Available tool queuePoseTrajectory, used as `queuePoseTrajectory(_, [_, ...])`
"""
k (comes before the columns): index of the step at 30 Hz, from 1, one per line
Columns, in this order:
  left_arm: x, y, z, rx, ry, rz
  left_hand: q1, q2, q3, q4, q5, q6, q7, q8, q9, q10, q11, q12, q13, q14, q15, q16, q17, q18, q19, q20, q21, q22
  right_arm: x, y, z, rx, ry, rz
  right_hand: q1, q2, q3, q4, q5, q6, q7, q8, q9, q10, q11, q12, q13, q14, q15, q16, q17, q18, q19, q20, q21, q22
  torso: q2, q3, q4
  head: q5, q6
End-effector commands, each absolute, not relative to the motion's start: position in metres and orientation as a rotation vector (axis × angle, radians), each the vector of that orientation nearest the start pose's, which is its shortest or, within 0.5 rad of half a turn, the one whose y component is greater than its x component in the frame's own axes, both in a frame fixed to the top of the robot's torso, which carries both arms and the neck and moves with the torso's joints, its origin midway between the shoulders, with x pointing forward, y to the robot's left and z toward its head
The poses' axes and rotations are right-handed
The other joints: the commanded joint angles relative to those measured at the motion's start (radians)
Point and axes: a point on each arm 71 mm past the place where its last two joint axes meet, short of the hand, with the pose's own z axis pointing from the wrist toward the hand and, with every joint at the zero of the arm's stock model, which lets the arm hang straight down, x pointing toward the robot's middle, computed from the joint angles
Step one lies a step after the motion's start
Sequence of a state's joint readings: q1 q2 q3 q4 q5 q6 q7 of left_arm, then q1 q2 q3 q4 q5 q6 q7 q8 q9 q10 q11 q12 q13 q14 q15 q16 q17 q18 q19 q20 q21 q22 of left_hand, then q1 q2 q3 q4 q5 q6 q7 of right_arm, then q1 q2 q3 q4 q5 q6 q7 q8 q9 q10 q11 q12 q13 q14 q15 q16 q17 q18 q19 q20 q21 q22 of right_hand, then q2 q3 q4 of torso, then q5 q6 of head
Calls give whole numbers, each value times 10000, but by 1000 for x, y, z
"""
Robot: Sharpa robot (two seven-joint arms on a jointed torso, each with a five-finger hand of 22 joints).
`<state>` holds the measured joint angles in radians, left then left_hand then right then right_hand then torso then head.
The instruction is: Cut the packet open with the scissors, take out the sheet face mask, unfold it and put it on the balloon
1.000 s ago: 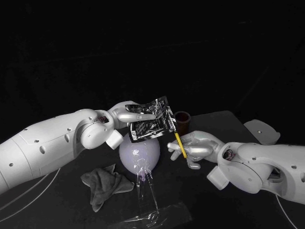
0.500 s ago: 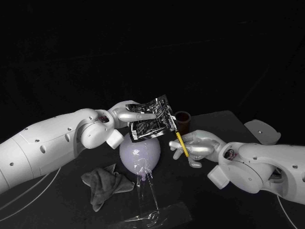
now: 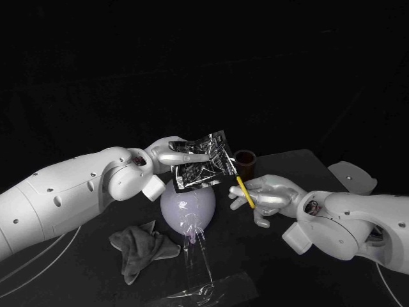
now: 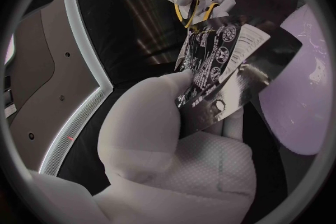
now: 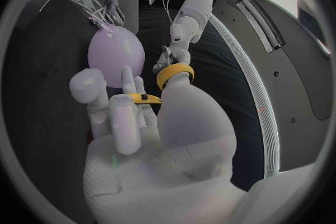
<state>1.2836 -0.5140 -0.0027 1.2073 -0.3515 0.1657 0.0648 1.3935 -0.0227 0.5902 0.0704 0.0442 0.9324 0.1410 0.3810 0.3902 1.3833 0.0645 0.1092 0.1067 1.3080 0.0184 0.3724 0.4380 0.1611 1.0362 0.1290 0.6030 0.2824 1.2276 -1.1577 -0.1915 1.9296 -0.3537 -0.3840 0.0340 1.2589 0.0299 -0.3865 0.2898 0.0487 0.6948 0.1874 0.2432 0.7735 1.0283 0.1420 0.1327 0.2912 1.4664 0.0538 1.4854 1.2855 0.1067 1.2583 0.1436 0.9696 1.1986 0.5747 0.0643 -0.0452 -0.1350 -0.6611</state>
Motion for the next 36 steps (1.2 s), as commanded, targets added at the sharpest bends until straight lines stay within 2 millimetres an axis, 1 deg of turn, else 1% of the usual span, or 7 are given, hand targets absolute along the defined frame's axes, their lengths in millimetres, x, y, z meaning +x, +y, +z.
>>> queuePoseTrajectory(1, [532,97,-158,-5312,20302,-16206,-35,103,-65,-1,35,43,-16,31,1430,48,13,61,7,18,-65,66,9,199,38,-46,35,16,381,-235,-200,9005,19107,12344,-72,-324,252,17,0,-87,353,-92,-67,-148,42,-85,-147,346,79,-34,-41,208,-58,103,-99,-64,4,6,-3,39,9])
queuePoseTrajectory(6, [531,97,-158,-5208,20332,-16193,-32,102,-66,-4,35,44,-18,31,1435,49,11,62,11,15,-67,74,17,199,38,-48,39,19,381,-235,-199,8891,19226,12399,-257,-546,677,21,0,-67,373,-126,-129,-173,73,-72,-339,327,105,-19,-56,233,-71,172,-92,-73,-5,11,-13,45,-3])
queuePoseTrajectory(19, [528,94,-157,-4919,20451,-16247,-29,101,-70,-7,35,45,-20,32,1444,52,9,66,18,12,-69,86,31,199,37,-50,45,23,386,-231,-194,8964,18975,12444,-347,-511,897,2,-6,145,309,-37,-137,60,8,80,-440,365,70,34,58,221,10,166,57,3,5,-4,4,-25,72])
queuePoseTrajectory(22, [527,93,-157,-4892,20466,-16263,-29,101,-70,-7,35,45,-20,32,1444,52,9,66,18,12,-69,86,31,199,37,-50,45,23,388,-230,-194,9105,18814,12382,-105,-198,905,-88,-5,835,-1,327,-57,975,-288,588,-347,472,-163,129,310,149,291,-1,517,266,3,-4,10,-53,78])
queuePoseTrajectory(26, [527,93,-157,-4863,20482,-16284,-28,100,-73,-8,35,46,-21,32,1449,53,8,68,21,10,-70,93,39,199,37,-51,49,25,390,-228,-194,9183,18710,12348,126,23,760,-140,-6,1334,-261,594,-18,1636,-536,932,-230,507,-395,142,355,110,416,-207,715,379,3,-5,4,-70,86])
queuePoseTrajectory(34, [527,94,-157,-4887,20459,-16260,-28,100,-73,-8,35,46,-21,32,1449,53,8,68,21,10,-70,93,39,199,37,-51,49,25,391,-227,-195,9216,18662,12246,366,311,404,-173,4,2041,-656,1029,138,2535,-902,1454,149,541,-733,134,372,66,548,-515,907,495,4,-1,-2,-76,94])
queuePoseTrajectory(36, [527,94,-157,-4899,20452,-16247,-28,100,-73,-8,35,46,-21,32,1449,53,8,68,21,10,-70,93,39,199,37,-51,49,25,391,-227,-195,9212,18660,12222,390,350,338,-173,-2,2094,-688,1079,173,2607,-954,1512,221,545,-760,131,374,60,559,-555,919,503,4,-2,-4,-79,96])
